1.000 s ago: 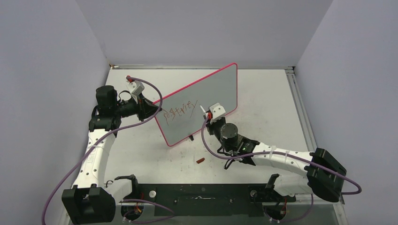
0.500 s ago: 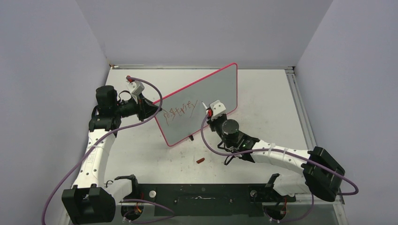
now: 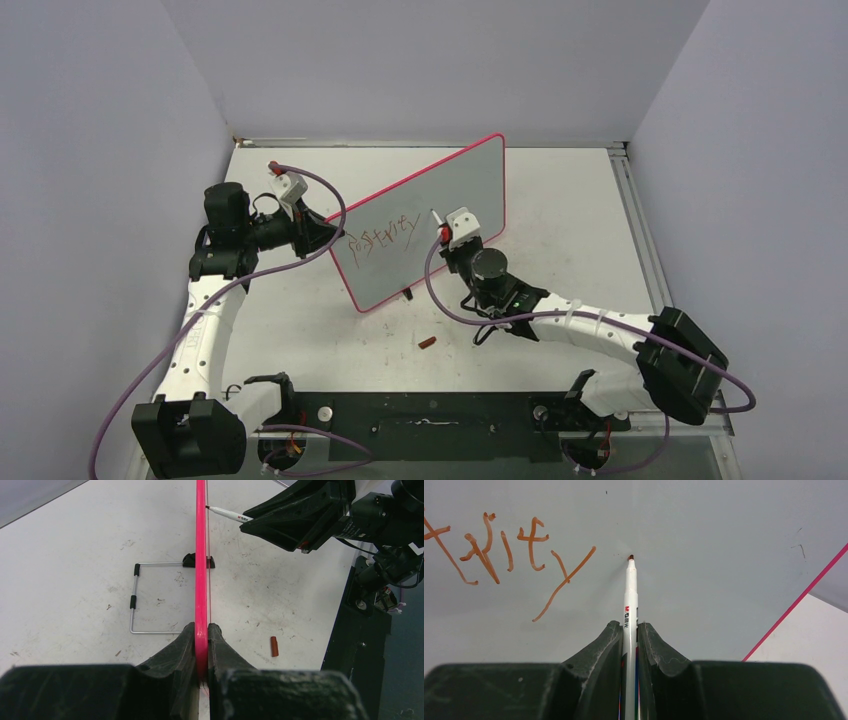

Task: Write a sentence on the whiteboard

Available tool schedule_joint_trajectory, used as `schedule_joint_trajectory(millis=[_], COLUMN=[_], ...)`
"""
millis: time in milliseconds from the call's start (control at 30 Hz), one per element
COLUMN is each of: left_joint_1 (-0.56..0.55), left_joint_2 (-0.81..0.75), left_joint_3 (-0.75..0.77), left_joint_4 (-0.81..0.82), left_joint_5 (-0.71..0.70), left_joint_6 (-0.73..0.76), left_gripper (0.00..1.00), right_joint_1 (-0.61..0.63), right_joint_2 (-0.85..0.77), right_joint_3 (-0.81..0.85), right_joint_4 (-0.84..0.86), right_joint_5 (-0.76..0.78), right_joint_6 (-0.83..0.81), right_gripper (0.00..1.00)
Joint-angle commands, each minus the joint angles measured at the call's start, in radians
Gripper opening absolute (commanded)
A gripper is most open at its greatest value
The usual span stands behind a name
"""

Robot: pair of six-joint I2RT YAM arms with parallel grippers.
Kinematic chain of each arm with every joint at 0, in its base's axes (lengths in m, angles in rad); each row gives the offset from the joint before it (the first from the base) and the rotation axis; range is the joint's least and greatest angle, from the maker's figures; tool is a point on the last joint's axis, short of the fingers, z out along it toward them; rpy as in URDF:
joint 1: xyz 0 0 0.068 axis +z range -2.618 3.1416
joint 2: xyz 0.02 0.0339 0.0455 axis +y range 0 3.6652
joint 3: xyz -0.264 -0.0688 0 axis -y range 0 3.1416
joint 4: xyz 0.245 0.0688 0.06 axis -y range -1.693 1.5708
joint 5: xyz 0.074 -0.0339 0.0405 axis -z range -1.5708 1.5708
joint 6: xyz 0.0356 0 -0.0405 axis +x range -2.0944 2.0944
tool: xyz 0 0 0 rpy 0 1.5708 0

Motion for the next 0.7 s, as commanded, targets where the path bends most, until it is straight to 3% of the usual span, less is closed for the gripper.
schedule_joint_trajectory(millis=[0,667], left_joint_1=[-0.004,-0.004], left_joint_2=[0.009,0.008], left_joint_3=[0.014,0.014], left_joint_4=[-0.046,-0.047], left_joint_5=[-0.008,-0.007], left_joint_6=[0.049,0.049], left_gripper=[0.00,0.00], right_joint_1=[-0.015,-0.018], right_joint_2=[0.028,0.019], right_joint_3=[0.052,-0.035], right_joint_4=[0.073,0.030], right_joint_5=[-0.006,0.015], right_joint_6=[-0.007,0.071], right_gripper=[0.05,0.05])
